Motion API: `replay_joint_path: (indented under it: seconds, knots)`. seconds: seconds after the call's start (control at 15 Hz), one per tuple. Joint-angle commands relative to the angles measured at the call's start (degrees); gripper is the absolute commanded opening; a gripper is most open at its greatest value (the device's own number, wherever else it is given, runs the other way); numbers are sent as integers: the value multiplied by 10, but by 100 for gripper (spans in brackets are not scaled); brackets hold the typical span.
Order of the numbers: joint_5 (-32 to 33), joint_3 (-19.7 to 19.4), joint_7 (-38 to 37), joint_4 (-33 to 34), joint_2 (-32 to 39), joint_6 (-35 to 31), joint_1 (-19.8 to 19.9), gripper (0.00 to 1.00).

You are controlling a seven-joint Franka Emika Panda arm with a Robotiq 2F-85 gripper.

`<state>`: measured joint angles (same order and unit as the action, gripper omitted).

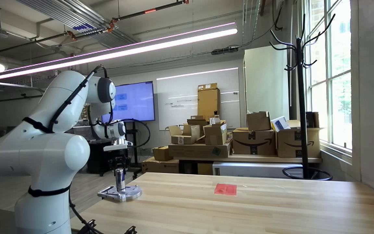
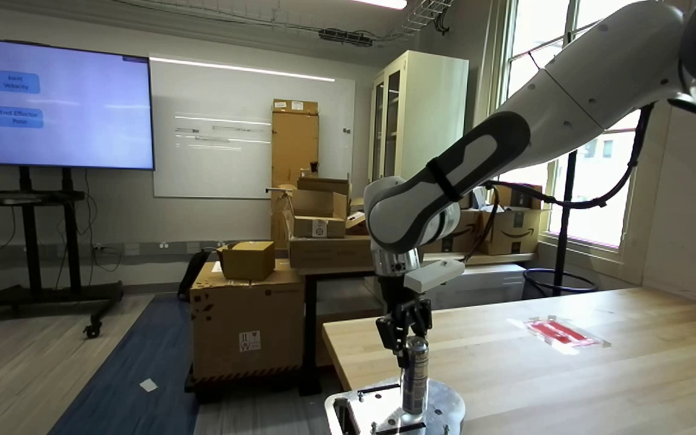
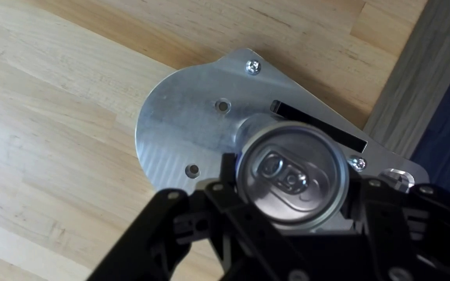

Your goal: Put the can on the metal object

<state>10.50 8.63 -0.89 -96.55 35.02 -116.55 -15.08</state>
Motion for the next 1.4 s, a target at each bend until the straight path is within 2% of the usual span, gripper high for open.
replay_joint_path:
  seconds: [0.0,0.4,0.47,0.53,0.67,0.73,0.93,1.33]
  knots:
    - [-14,2,22,35,18,7,6,33]
    - [-16,-1,23,52,35,5,10,33]
    - [-15,-2,22,53,36,6,10,61]
    - [-14,-3,20,52,36,3,9,84]
    - [-13,-5,18,48,32,6,10,89]
    - [-12,-5,17,41,25,6,10,96]
    - [-9,-7,11,8,-15,9,10,100]
    - [-16,-5,5,-92,-174,7,19,100]
